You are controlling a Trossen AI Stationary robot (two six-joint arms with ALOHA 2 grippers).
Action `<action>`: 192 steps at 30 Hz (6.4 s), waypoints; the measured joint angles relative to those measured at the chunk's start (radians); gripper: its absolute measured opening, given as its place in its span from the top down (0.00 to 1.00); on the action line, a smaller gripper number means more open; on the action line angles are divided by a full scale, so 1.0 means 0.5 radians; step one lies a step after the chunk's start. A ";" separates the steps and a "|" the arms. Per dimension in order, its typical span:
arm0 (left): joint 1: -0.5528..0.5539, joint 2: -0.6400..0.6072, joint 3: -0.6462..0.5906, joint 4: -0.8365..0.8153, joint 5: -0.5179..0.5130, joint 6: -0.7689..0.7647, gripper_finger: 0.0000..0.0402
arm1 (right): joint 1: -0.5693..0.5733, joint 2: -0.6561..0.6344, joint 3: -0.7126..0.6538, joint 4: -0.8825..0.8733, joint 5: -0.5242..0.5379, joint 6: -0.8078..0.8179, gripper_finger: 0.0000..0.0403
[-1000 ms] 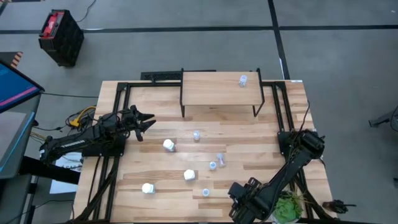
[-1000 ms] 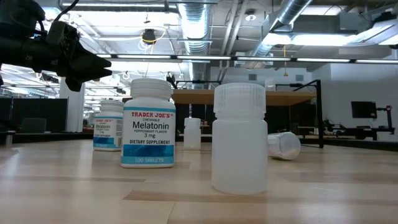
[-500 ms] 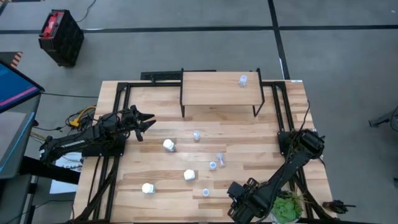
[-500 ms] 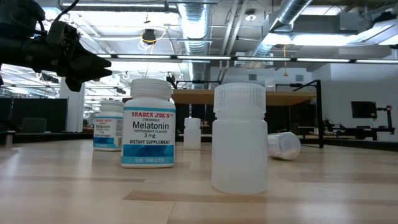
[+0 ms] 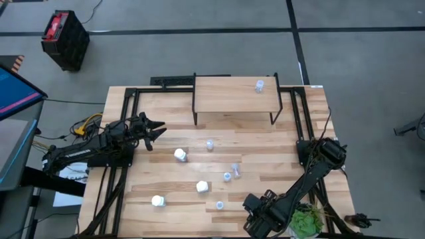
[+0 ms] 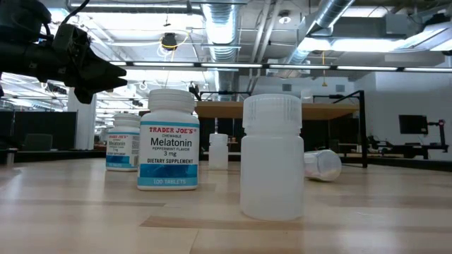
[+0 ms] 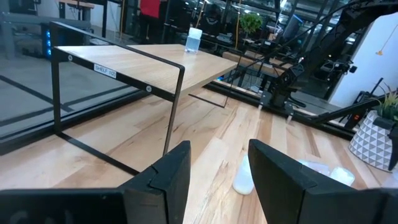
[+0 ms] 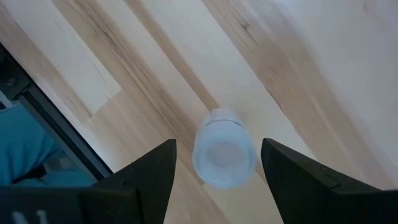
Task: Pick and place medicine bottles onto shelf by color
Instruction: Put the bottom transparent pill bottle on the shelf aligned with the other transparent pill bottle, then put the transparent pill bottle on the shelf aligned with the other transparent pill bottles
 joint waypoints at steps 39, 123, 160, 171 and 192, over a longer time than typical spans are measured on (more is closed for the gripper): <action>0.000 0.000 0.000 0.000 0.001 0.048 0.63 | -0.664 -0.074 0.824 -1.183 0.190 -1.183 0.69; 0.000 0.000 -0.001 0.023 -0.061 0.369 0.63 | -2.904 -0.814 0.159 -0.681 -0.106 -2.589 0.69; 0.000 0.000 0.000 0.021 -0.062 0.369 0.63 | -2.905 -0.814 0.159 -0.621 -0.235 -2.655 0.49; 0.000 0.000 0.000 0.021 -0.062 0.369 0.63 | -2.898 -0.822 0.400 -0.702 -0.232 -2.623 0.54; 0.000 0.000 0.000 0.019 -0.062 0.369 0.63 | -1.851 -0.820 0.420 -1.127 -0.257 -2.225 0.57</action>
